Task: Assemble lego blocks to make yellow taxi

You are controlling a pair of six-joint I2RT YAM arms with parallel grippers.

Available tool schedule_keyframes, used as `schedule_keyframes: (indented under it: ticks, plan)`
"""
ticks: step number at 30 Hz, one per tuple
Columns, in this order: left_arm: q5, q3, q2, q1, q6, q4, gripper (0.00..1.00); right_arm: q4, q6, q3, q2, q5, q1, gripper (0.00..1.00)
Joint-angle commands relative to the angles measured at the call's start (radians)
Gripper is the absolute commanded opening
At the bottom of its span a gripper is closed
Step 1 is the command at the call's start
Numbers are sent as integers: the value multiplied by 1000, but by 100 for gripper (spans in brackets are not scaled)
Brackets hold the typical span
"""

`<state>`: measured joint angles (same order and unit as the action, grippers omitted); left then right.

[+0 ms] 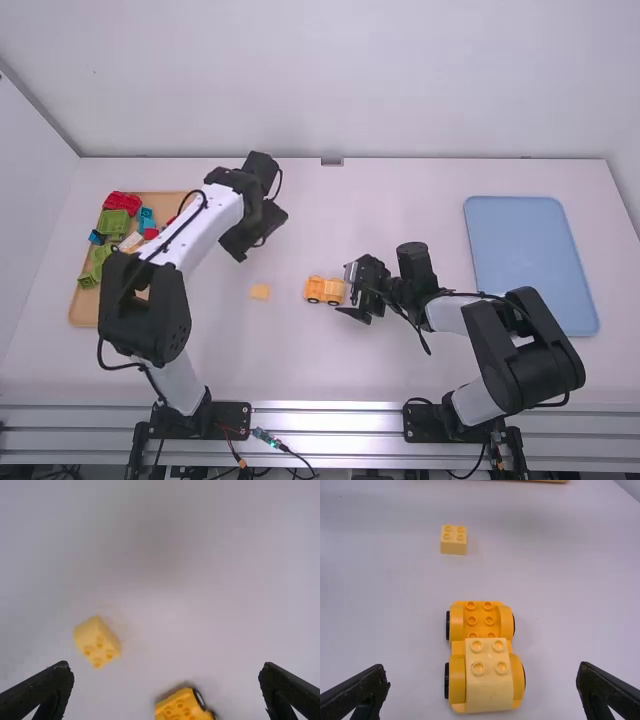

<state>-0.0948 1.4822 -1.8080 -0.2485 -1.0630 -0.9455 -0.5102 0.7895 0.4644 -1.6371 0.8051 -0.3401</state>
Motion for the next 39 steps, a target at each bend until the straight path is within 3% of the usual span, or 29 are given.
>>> schedule_keyframes:
  ticks: [1,8,15,17,18,22,30,34,39]
  plan:
    - [-31,23,18,6,405,-5,99,-4,0,13,2,10,0,99]
    - [-183,44,18,4,924,25,99,-17,-5,13,2,0,1,99]
    - [-199,45,18,3,1413,71,99,-26,0,13,2,0,-2,99]
    - [-68,35,18,14,1664,91,99,-26,0,13,2,2,-1,99]
    - [-58,35,18,16,1680,93,99,-26,1,13,2,2,-1,99]
    - [289,-2,18,77,2228,35,99,-54,42,13,2,-21,0,99]
    - [789,-134,18,316,2830,-105,98,-66,55,13,2,-17,-2,100]
    - [937,-293,18,373,2991,12,99,-41,101,13,2,-18,-2,97]
    - [946,-444,18,366,2957,197,99,-47,107,13,-10,-15,1,99]
